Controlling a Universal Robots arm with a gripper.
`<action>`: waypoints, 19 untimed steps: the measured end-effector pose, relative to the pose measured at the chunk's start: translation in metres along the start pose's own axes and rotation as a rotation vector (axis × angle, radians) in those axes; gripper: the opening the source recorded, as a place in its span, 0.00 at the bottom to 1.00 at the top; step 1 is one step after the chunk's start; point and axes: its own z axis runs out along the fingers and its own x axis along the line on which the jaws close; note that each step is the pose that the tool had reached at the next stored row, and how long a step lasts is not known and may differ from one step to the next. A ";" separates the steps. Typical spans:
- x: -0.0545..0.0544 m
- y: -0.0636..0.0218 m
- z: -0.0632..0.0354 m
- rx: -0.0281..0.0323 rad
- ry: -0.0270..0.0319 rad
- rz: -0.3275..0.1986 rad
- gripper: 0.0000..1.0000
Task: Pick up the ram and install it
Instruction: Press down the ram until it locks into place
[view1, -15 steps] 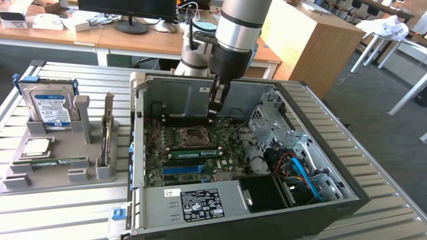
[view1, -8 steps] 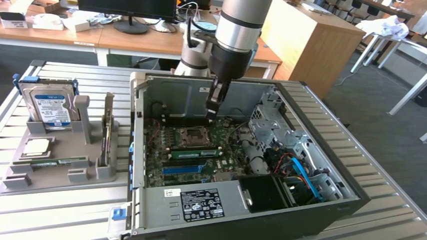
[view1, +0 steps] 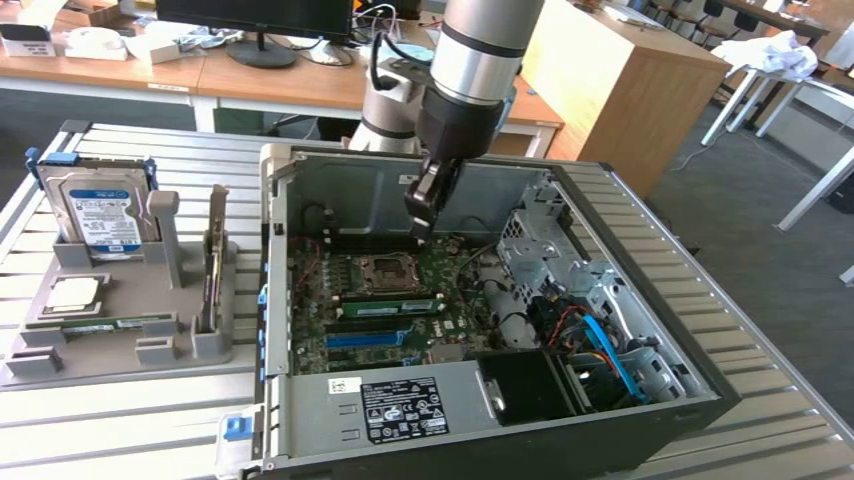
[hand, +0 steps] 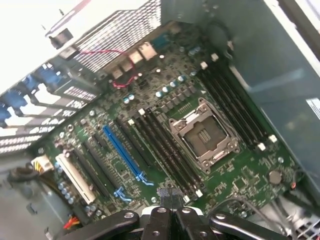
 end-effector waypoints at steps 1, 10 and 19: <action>0.000 0.0000 0.0001 -0.0004 -0.0004 0.018 0.10; 0.000 0.0000 0.0006 -0.0034 -0.0037 0.183 0.10; 0.000 0.0000 0.0013 -0.0063 -0.0072 0.345 0.10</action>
